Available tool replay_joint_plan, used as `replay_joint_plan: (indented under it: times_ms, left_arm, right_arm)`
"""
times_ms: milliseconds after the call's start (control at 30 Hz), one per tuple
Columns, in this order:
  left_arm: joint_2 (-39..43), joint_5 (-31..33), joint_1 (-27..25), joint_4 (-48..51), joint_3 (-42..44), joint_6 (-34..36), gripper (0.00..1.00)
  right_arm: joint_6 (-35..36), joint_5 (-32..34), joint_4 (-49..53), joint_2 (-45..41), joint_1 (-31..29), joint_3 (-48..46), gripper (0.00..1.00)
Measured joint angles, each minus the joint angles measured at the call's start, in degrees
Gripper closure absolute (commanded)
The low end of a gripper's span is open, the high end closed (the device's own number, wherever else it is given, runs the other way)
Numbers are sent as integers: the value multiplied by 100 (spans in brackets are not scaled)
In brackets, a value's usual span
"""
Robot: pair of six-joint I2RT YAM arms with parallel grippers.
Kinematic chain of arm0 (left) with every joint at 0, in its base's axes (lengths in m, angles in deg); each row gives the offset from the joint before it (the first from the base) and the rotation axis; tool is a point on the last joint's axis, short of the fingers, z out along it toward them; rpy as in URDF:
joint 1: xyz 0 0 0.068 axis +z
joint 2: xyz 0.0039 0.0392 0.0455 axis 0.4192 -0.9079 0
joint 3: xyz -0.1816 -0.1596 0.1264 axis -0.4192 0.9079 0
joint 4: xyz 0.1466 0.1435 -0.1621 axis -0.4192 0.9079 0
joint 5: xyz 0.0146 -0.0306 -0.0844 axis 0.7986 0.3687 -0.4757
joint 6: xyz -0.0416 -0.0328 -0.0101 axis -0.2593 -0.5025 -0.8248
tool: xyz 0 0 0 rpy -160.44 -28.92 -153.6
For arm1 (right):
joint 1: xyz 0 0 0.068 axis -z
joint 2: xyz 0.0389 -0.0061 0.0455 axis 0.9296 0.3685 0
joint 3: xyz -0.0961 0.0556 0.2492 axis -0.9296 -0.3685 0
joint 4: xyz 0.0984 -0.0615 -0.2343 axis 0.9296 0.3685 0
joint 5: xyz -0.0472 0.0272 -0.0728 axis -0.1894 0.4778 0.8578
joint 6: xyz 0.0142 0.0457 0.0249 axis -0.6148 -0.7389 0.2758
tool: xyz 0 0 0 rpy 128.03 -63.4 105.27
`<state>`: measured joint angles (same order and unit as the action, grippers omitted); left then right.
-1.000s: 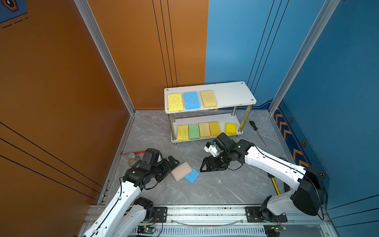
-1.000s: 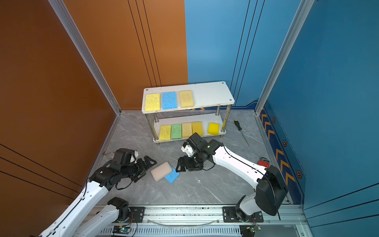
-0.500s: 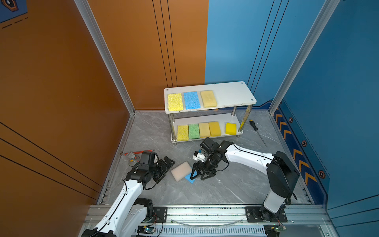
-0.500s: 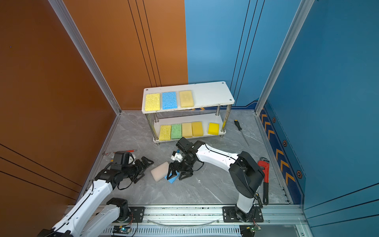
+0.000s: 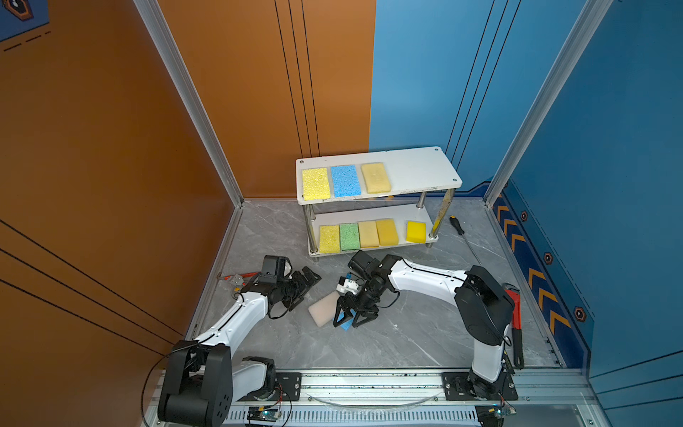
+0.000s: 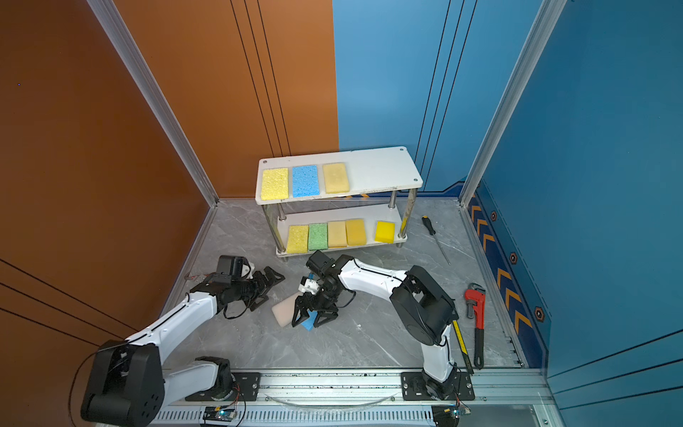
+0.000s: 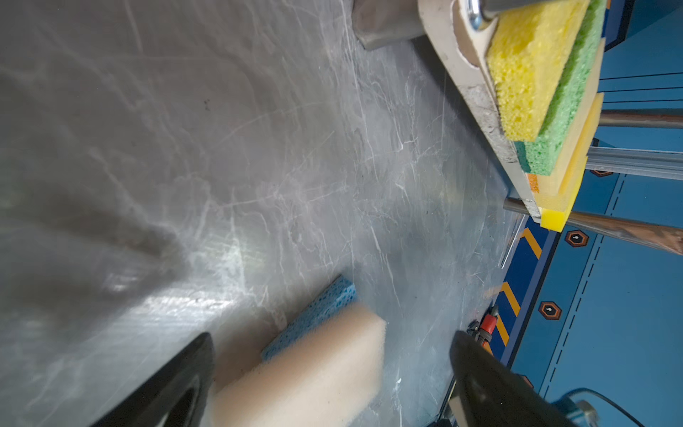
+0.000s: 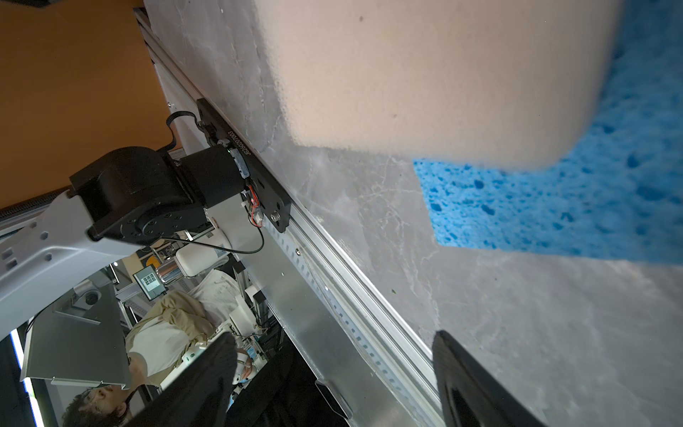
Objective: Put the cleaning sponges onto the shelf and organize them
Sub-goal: 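Lower the open right gripper over the white foam sponge on the blue sponge, then close the right gripper on the edge of the white foam sponge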
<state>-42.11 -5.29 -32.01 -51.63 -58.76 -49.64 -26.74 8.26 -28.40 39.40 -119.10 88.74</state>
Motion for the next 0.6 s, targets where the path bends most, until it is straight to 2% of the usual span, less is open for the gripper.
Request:
replay_joint_plan:
  times_ms: [167, 333, 467, 600]
  left_arm:
    - [-398, -20, -197, -411, -20, 39, 2]
    - [-435, -31, -286, -605, -31, 74, 7]
    - [-190, -4, -509, -654, 90, 9, 12]
    - [262, 72, -839, -730, 426, -210, 13]
  right_arm:
    - [-306, 35, -361, 247, 28, 13, 16]
    - [-798, 153, -890, 271, 164, 11, 17]
    - [-1137, 315, -1248, 271, 289, -15, 19]
    - [-1394, 501, -1453, 271, 382, -39, 21]
